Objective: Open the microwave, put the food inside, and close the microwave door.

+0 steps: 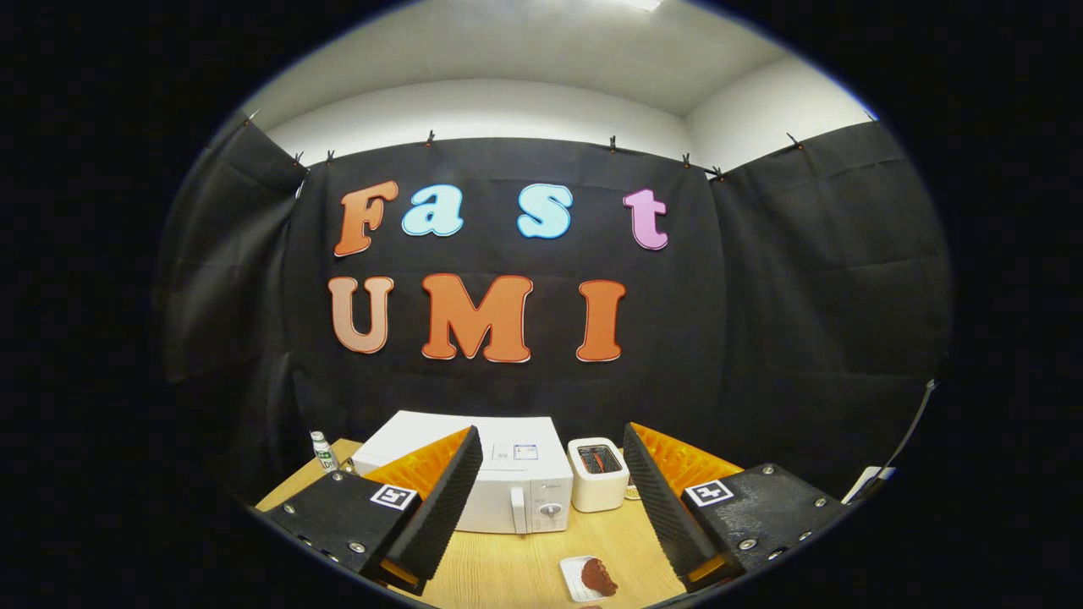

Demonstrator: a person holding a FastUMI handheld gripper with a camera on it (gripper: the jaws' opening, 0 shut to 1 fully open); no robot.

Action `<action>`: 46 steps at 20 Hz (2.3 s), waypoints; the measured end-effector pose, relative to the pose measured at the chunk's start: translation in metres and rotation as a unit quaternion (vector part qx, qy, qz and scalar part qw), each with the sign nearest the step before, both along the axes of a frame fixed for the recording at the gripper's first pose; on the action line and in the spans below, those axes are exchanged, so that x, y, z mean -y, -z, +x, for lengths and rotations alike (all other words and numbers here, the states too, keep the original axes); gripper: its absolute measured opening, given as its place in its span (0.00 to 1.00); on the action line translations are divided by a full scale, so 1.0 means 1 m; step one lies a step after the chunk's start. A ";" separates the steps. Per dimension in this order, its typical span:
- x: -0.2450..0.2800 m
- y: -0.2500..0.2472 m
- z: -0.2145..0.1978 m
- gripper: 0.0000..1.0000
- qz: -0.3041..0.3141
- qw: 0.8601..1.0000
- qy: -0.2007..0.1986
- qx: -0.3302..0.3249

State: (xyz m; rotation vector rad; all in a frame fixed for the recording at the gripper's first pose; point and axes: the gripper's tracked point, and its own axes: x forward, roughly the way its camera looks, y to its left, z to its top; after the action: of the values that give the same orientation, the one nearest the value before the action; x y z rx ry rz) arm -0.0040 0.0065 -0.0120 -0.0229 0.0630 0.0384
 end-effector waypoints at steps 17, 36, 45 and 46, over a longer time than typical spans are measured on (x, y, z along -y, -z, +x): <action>-0.053 0.194 0.104 0.99 0.015 0.993 -0.051 -0.106; -0.076 0.370 0.192 0.45 0.037 0.970 -0.066 -0.230; -0.075 0.366 0.188 0.08 0.014 0.977 -0.040 -0.210; -0.075 0.366 0.184 0.08 0.010 0.976 -0.039 -0.213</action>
State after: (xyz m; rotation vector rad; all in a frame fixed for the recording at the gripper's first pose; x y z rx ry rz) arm 0.1803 0.0817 -0.3776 0.0032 0.4906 0.1214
